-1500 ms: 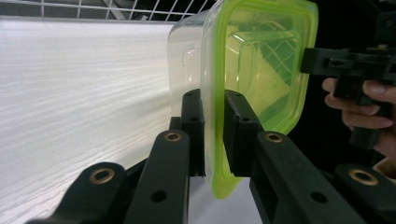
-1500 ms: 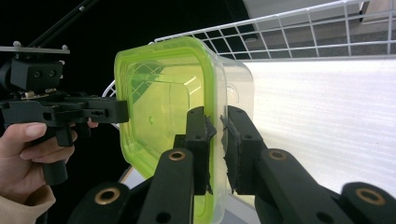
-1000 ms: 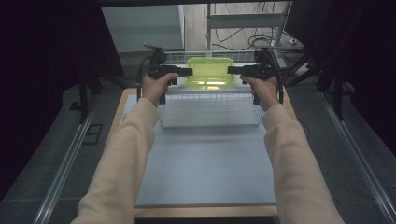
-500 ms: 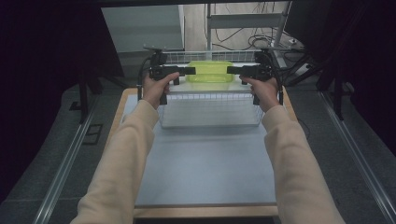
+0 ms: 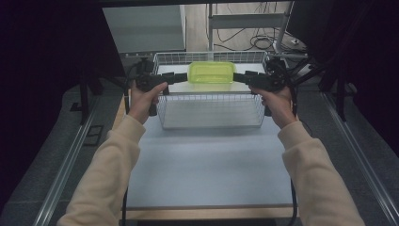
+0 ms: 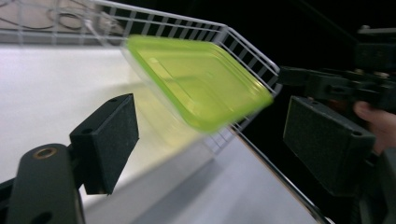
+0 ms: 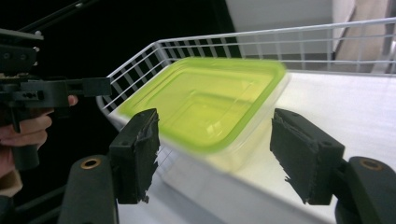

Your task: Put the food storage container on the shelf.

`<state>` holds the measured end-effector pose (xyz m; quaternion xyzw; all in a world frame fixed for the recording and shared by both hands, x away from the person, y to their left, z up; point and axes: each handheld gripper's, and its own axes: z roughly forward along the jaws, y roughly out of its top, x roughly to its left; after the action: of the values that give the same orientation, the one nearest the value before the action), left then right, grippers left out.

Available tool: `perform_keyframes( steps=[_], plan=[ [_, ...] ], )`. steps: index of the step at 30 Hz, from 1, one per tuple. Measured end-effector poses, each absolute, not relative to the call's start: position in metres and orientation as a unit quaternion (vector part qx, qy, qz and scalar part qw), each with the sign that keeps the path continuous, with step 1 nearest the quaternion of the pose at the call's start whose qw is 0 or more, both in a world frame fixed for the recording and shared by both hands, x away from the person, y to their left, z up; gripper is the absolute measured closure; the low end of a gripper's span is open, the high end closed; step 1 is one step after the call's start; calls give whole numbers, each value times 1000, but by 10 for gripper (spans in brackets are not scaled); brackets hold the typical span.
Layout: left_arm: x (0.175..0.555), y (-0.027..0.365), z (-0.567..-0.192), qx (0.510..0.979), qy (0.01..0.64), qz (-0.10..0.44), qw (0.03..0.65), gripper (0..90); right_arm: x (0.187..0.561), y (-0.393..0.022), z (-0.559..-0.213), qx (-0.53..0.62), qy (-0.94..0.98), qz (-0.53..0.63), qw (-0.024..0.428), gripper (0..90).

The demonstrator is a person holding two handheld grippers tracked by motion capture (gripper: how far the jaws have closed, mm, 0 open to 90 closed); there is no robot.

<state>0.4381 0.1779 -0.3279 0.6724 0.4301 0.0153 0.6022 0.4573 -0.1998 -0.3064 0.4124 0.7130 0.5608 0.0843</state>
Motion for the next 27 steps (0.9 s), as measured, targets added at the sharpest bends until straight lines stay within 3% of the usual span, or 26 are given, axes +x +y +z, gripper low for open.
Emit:
perform_keyframes(
  steps=[8, 16, 27],
  plan=[
    [384, 185, -352, 697, 401, 31, 594, 181, 419, -211, -325, 369, 740, 555, 83, 304],
    [332, 181, -395, 715, 385, 42, 582, 188, 366, -231, -381, 332, 763, 551, 72, 286],
    [293, 180, -451, 737, 395, 36, 548, 191, 333, -248, -446, 329, 784, 523, 64, 273]
  ],
)
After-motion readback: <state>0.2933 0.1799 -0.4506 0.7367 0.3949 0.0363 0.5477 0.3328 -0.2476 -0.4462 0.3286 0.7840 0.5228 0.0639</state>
